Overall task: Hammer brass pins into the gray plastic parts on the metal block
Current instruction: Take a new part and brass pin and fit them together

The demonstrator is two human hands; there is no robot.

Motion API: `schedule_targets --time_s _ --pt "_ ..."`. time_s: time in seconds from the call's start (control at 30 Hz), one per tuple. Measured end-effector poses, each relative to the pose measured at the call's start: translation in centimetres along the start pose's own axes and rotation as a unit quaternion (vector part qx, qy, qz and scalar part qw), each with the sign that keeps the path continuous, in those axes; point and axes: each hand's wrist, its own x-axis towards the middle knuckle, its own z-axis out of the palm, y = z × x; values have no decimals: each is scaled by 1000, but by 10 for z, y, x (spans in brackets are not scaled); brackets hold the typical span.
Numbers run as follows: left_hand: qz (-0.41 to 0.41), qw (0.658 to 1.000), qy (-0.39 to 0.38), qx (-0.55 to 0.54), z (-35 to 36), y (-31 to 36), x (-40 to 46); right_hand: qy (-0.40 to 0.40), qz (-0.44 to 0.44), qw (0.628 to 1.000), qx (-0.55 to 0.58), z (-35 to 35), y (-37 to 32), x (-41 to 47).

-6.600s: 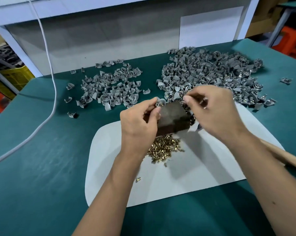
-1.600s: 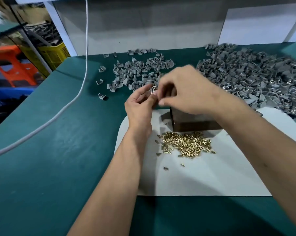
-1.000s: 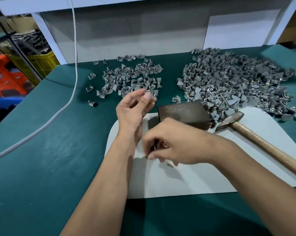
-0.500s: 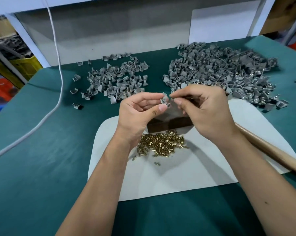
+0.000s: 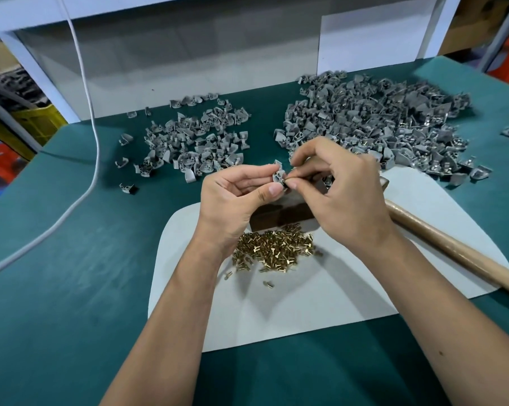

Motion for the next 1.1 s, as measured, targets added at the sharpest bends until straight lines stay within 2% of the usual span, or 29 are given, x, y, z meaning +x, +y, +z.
schedule_targets --time_s 0.63,0.83,1.0,1.1 --pt "37 996 21 81 8 -2 -3 -19 -37 996 -84 5 -5 -5" --pt "12 999 23 36 6 3 -3 -1 -30 999 -16 -1 2 -4" --pt "-19 1000 12 -10 4 4 -3 16 -67 996 -48 1 4 -5" --pt "-16 1000 11 14 4 6 -4 10 -68 996 -61 1 7 -3"
